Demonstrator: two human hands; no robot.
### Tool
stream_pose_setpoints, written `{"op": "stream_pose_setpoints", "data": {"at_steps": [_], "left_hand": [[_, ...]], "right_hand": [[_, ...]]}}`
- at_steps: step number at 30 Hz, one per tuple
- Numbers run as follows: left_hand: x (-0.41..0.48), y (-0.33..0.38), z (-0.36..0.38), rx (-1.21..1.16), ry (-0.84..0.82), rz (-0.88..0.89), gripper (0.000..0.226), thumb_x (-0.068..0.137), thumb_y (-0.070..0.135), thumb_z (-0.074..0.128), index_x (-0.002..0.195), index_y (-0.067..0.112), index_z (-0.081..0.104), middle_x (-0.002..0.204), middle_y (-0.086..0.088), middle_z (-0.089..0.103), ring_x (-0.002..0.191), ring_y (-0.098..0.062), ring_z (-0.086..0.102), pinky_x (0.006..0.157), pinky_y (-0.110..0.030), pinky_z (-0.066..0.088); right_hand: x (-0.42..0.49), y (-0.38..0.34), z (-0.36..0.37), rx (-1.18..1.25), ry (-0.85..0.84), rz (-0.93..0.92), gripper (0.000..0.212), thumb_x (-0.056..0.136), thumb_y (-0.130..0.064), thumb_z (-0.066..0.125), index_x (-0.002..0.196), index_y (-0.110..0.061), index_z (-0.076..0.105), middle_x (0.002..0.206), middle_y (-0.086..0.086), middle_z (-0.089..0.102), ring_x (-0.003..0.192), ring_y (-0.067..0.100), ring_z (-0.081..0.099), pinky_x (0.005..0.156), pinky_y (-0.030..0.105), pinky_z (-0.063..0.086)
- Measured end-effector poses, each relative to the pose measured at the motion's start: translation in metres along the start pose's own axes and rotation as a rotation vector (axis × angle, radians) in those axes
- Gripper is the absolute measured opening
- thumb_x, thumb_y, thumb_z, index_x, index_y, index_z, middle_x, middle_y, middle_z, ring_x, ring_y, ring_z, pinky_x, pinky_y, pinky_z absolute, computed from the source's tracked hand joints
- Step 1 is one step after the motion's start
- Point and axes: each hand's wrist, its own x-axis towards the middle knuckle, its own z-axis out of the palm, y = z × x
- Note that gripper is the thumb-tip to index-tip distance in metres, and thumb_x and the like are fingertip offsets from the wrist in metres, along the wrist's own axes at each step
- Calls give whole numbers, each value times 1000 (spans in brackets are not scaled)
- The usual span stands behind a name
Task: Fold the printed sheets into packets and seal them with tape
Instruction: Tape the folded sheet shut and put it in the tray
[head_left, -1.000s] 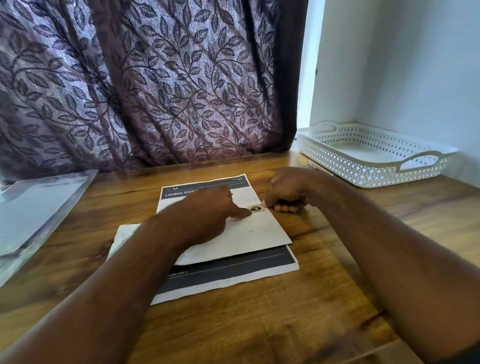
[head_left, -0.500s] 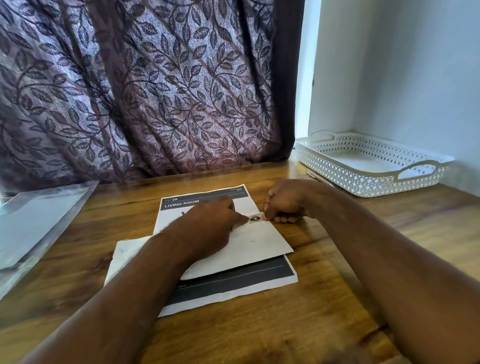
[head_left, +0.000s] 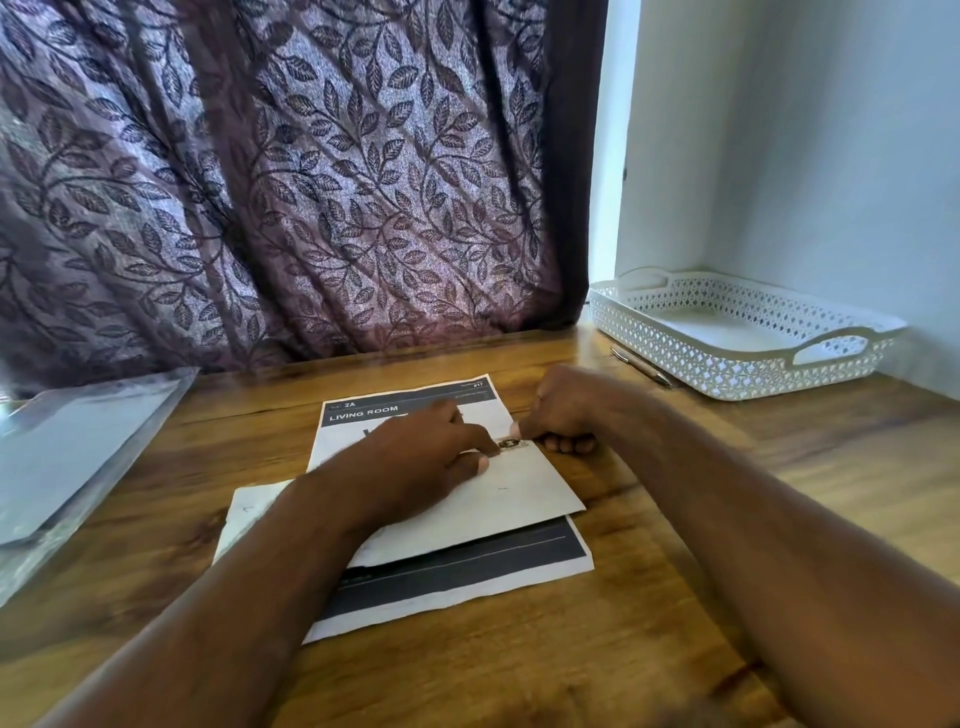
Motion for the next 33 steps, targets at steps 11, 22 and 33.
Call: {"op": "stream_pose_setpoints", "data": {"at_steps": [11,22,33], "left_hand": [[-8,-12,-7,-193,58,-51,44,83,52,73,121,34,62,109,13,59,78,4,49,64,-11,35],[-17,-27,-6,-40,9,-216,71,74,78,62,130,34,58,127,8,56,112,-11,50,98,-39,47],[-15,-39,-3,-423,293,-310,34,81,32,78,106,45,60,82,14,61,81,-11,59,86,-38,52]], "right_hand": [[-10,-3,-4,-59,-29,-112,39,85,-47,76,99,-12,64,76,4,67,59,16,58,47,25,45],[-10,-4,-4,-88,-113,-177,38,79,-29,86,94,-17,54,66,2,54,49,15,46,38,22,39],[-10,7,-13,191,-78,-233,12,89,-13,75,91,-7,65,58,1,57,46,11,47,43,22,38]]}}
